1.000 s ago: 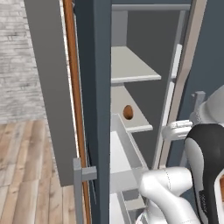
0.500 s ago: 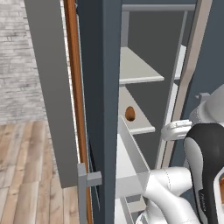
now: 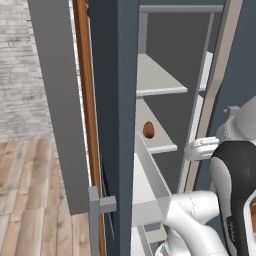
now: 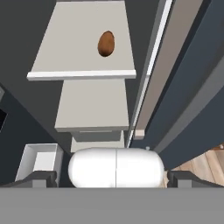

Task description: Take the kiwi, potato, and chicken drumstick from the freezer and place them in the bowl on the counter.

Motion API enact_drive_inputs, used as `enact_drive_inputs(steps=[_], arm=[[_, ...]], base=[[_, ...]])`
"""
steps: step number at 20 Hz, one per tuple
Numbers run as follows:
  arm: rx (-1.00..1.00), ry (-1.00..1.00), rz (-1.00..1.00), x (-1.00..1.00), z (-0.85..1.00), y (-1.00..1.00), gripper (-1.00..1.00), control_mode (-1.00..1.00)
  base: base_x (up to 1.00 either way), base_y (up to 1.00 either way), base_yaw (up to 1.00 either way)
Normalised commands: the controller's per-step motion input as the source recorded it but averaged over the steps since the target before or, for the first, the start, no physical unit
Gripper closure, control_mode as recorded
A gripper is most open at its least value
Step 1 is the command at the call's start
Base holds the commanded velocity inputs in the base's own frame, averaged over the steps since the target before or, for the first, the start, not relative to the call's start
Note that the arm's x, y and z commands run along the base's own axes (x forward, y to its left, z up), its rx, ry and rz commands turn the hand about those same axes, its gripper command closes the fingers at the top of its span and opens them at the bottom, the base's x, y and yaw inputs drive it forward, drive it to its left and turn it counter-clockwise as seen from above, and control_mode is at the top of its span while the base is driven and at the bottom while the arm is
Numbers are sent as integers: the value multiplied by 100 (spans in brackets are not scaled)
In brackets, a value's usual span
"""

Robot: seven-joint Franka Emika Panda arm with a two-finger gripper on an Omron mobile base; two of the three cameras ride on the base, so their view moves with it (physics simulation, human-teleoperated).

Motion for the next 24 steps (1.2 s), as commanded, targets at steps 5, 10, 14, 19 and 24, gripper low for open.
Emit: enact_drive_inputs(steps=[5, 10, 14, 19, 24], arm=[[0, -2, 0, 32, -28, 0, -100, -100], [0, 0, 0, 46, -16, 3, -100, -100], [0, -2, 0, 47, -5, 9, -100, -100], [0, -7, -3, 40, -13, 10, -100, -100], [2, -5, -7, 43, -36, 6, -100, -100]], base=[[0, 0, 0], [0, 0, 0], [0, 0, 0], [0, 0, 0], [0, 0, 0]])
